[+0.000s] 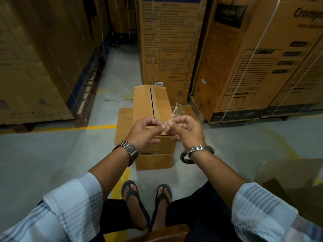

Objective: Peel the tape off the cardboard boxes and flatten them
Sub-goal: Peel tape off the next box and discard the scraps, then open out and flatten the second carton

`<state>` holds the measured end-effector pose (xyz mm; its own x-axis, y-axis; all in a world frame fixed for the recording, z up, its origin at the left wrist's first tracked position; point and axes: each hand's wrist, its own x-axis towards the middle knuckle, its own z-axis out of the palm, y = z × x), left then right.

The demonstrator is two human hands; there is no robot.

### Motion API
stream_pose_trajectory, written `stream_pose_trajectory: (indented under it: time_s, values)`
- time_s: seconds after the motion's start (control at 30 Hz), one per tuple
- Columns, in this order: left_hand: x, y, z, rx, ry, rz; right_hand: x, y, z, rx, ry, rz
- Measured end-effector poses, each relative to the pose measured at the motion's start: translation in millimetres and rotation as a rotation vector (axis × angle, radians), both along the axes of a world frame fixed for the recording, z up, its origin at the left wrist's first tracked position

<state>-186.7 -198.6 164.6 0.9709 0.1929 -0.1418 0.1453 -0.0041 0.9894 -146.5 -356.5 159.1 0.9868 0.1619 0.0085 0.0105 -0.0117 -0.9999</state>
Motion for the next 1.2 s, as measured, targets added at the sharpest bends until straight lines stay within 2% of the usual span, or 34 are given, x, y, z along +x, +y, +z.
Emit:
stream_pose_trajectory:
  time_s: [0.07,0.17,0.23,0.3,0.43,0.53,0.6,0.73,0.87,0.97,1.03,1.1,1.2]
  values:
    - [6.6,-5.6,4.5,0.013,-0.045,-0.051,1.7,-9.6,0.3,-0.009,-0.038,0.075]
    - [17.8,-22.3,10.7,0.074,-0.078,-0.135,9.3,-29.1,-1.7,-0.052,-0.12,0.05]
    - [28.3,-38.5,12.4,0.122,-0.097,-0.162,15.8,-46.4,-1.6,-0.039,-0.099,0.027]
    - [41.1,-58.6,13.0,0.106,-0.096,-0.175,18.9,-66.7,-1.5,0.065,-0.013,0.012]
    - [69.4,-113.2,15.3,0.036,-0.045,-0.239,23.4,-123.8,-1.6,0.398,0.189,-0.061]
    - [88.0,-163.9,13.2,0.029,-0.005,-0.348,23.6,-177.9,-5.0,0.48,0.177,-0.077]
    - [99.0,-204.7,10.3,0.031,0.017,-0.406,20.1,-214.2,-9.5,0.447,0.124,-0.134]
    - [103.5,-296.7,0.6,0.067,0.062,-0.504,8.6,-293.4,-22.0,0.195,0.055,-0.422]
    - [88.9,-384.7,-20.7,0.139,0.022,-0.775,-21.9,-379.3,-41.2,0.029,0.013,-0.726]
    - [71.1,-452.1,-40.7,0.235,-0.01,-0.874,-54.0,-430.9,-52.8,-0.1,-0.022,-0.897]
    - [60.4,-492.4,-53.9,0.277,0.001,-0.912,-75.1,-464.1,-60.2,-0.115,0.019,-0.97]
    - [49.9,-525.1,-65.6,0.296,0.025,-0.968,-95.9,-494.4,-66.7,-0.032,0.101,-1.035]
    - [32.6,-563.9,-77.5,0.246,0.124,-1.061,-123.7,-531.0,-77.8,-0.004,0.162,-1.149]
